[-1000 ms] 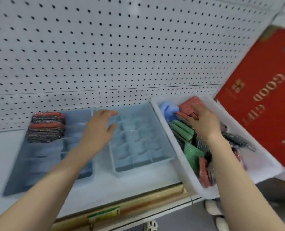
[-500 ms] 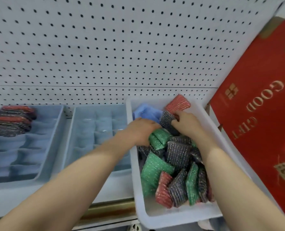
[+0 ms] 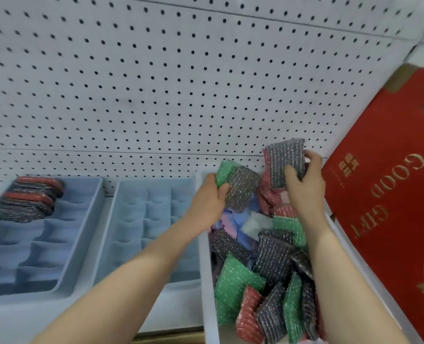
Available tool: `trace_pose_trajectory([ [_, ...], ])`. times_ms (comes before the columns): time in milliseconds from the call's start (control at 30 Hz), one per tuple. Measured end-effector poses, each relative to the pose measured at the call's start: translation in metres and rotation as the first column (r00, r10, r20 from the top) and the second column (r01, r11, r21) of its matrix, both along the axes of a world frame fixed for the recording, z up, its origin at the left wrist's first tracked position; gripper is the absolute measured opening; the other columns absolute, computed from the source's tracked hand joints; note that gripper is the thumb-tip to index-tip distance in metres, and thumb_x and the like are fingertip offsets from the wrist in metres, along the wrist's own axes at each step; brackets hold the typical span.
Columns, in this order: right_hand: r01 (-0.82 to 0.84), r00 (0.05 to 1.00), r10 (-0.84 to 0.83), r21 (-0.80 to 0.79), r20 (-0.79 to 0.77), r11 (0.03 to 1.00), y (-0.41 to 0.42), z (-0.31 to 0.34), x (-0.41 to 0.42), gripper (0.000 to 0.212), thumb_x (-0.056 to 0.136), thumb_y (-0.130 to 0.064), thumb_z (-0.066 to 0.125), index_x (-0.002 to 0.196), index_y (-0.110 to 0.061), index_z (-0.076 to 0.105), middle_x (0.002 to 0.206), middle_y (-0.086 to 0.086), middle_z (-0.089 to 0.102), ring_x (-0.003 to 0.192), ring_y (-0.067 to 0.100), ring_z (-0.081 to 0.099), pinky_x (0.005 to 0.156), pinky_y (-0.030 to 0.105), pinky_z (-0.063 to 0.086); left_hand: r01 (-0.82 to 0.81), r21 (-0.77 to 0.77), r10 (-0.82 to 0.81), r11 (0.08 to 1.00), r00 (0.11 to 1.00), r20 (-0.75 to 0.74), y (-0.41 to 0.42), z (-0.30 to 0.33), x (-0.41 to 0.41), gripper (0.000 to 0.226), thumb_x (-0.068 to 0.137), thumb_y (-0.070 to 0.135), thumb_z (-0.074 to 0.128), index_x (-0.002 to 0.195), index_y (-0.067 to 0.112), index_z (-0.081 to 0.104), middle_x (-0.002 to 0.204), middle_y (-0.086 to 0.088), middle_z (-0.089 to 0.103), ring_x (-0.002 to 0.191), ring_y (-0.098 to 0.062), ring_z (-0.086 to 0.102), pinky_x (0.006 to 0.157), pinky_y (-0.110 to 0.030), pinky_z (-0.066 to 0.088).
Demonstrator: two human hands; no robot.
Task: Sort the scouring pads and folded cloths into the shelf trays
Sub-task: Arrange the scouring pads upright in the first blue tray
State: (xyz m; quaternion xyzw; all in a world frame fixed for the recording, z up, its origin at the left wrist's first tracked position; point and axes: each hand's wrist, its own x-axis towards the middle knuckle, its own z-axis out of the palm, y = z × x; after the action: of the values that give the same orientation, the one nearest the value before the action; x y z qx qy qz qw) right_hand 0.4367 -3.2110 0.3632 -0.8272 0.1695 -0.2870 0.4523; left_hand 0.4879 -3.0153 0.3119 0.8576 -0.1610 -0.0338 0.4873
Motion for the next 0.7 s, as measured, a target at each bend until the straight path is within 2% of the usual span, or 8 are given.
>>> trace_pose_trajectory([
  [67, -0.109, 0.993, 0.099, 0.227, 0.058, 0.968, 0.009, 0.010, 0.004, 0.029, 0.087, -0.038, 0.059, 0.115, -0.035, 0.050, 0.084, -0.023, 0.068, 0.070, -0.003, 0.064, 0.054, 0.017, 0.050, -0.136, -0.234, 0.084, 0.963, 0.972, -0.219, 0.009, 0.011, 0.003, 0.026, 0.104, 0.032, 0.039, 0.117, 0.010, 0.042, 0.100, -0.011, 0.062, 0.096, -0.030, 0.064, 0.082, -0.038, 0.051],
  [133, -0.241, 0.968, 0.249, 0.440, 0.041, 0.865, 0.025, 0.012, 0.013, 0.030, 0.082, -0.040, 0.066, 0.109, -0.028, 0.060, 0.094, -0.014, 0.072, 0.087, 0.014, 0.069, 0.069, 0.029, 0.056, -0.249, -0.417, 0.066, 0.874, 0.911, -0.407, 0.019, 0.022, 0.002, 0.033, 0.104, 0.033, 0.041, 0.125, 0.007, 0.042, 0.119, -0.015, 0.060, 0.106, -0.032, 0.063, 0.092, -0.049, 0.053],
  [200, -0.326, 0.928, 0.373, 0.462, -0.011, 0.825, 0.048, 0.008, 0.020, 0.031, 0.081, -0.040, 0.070, 0.106, -0.022, 0.064, 0.104, 0.006, 0.071, 0.097, 0.028, 0.068, 0.083, 0.044, 0.056, -0.313, -0.552, -0.020, 0.773, 0.857, -0.515, 0.033, 0.031, -0.002, 0.038, 0.101, 0.040, 0.045, 0.126, 0.011, 0.043, 0.121, -0.010, 0.061, 0.101, -0.027, 0.067, 0.082, -0.043, 0.059],
  [333, -0.432, 0.869, 0.492, 0.409, -0.048, 0.804, 0.099, -0.004, 0.029, 0.018, 0.088, -0.032, 0.071, 0.100, -0.021, 0.068, 0.089, -0.004, 0.073, 0.082, 0.010, 0.069, 0.073, 0.024, 0.054, -0.281, -0.639, -0.044, 0.716, 0.896, -0.442, 0.077, 0.025, -0.014, 0.037, 0.090, 0.041, 0.064, 0.117, 0.022, 0.047, 0.118, 0.000, 0.064, 0.092, -0.008, 0.071, 0.072, -0.032, 0.061],
  [400, -0.464, 0.841, 0.538, 0.440, -0.054, 0.769, 0.125, -0.007, 0.032, 0.006, 0.090, -0.020, 0.070, 0.094, -0.021, 0.066, 0.083, -0.005, 0.070, 0.076, 0.007, 0.067, 0.070, 0.020, 0.052, -0.293, -0.636, 0.001, 0.714, 0.909, -0.417, 0.107, 0.016, -0.017, 0.034, 0.090, 0.032, 0.067, 0.116, 0.024, 0.048, 0.118, 0.000, 0.064, 0.093, -0.008, 0.071, 0.074, -0.031, 0.060],
  [467, -0.486, 0.816, 0.575, 0.466, -0.061, 0.740, 0.154, -0.011, 0.035, 0.010, 0.091, -0.011, 0.068, 0.090, -0.020, 0.061, 0.077, -0.006, 0.069, 0.070, 0.005, 0.066, 0.065, 0.017, 0.050, -0.323, -0.630, 0.040, 0.706, 0.906, -0.420, 0.141, 0.009, -0.019, 0.035, 0.089, 0.031, 0.070, 0.116, 0.025, 0.049, 0.117, 0.002, 0.066, 0.094, -0.011, 0.071, 0.077, -0.033, 0.060],
  [633, -0.381, 0.852, 0.516, 0.567, -0.092, 0.730, 0.238, -0.022, 0.046, 0.007, 0.096, -0.012, 0.059, 0.100, -0.017, 0.057, 0.087, 0.006, 0.064, 0.071, 0.015, 0.059, 0.062, 0.027, 0.047, -0.422, -0.586, 0.207, 0.691, 0.893, -0.400, 0.238, -0.002, -0.019, 0.032, 0.086, 0.026, 0.074, 0.106, 0.031, 0.049, 0.113, 0.003, 0.066, 0.093, -0.012, 0.071, 0.072, -0.025, 0.058],
  [700, -0.315, 0.870, 0.484, 0.653, -0.090, 0.689, 0.274, -0.028, 0.054, 0.015, 0.098, -0.008, 0.051, 0.112, -0.012, 0.055, 0.091, 0.007, 0.062, 0.071, 0.016, 0.057, 0.056, 0.027, 0.045, -0.474, -0.555, 0.305, 0.684, 0.877, -0.372, 0.282, -0.003, -0.019, 0.039, 0.082, 0.032, 0.076, 0.110, 0.031, 0.050, 0.118, 0.002, 0.065, 0.101, -0.013, 0.067, 0.082, -0.031, 0.058],
])
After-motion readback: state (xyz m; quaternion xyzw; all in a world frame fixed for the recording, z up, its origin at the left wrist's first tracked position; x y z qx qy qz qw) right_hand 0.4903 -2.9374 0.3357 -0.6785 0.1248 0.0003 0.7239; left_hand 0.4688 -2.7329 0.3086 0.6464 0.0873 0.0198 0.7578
